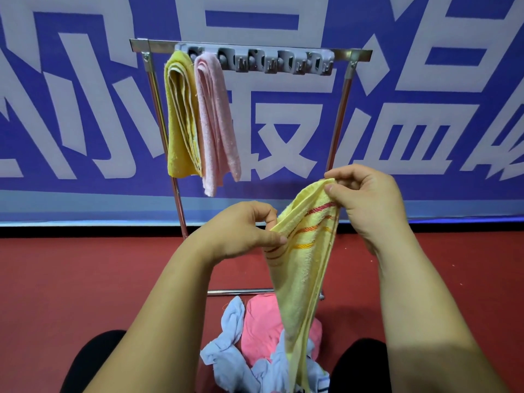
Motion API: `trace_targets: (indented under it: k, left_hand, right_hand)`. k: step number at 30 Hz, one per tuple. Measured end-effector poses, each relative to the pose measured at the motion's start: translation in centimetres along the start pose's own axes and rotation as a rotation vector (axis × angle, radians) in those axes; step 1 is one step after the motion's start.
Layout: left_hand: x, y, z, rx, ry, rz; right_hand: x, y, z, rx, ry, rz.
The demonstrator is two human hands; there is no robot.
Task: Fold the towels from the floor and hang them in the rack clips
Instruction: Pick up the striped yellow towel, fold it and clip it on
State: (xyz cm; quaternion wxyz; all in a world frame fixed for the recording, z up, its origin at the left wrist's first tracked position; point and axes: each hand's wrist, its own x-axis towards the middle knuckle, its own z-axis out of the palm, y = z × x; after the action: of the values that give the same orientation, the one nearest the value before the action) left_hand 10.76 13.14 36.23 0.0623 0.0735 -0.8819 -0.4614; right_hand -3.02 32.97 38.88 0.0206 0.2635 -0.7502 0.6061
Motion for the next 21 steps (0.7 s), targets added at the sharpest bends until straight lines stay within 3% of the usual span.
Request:
trace_targets:
  k: [10,14,21]
  left_hand:
    - [-0.5,-0.3,-0.6,0.233,0.103,-0.061]
    - [-0.7,-1.0,-0.7,0.069,0.272,-0.038]
    - [-1.0,-1.5,-1.8,-0.472,0.433,0.03]
  right_hand:
    - [0.0,0.2,0.2,-0.016,0.065,0.02]
    - [-0.1,0.3,0.0,-0.011,0.084,0.025]
    - [0.0,0.4,0.0,0.104,0.074,0.039]
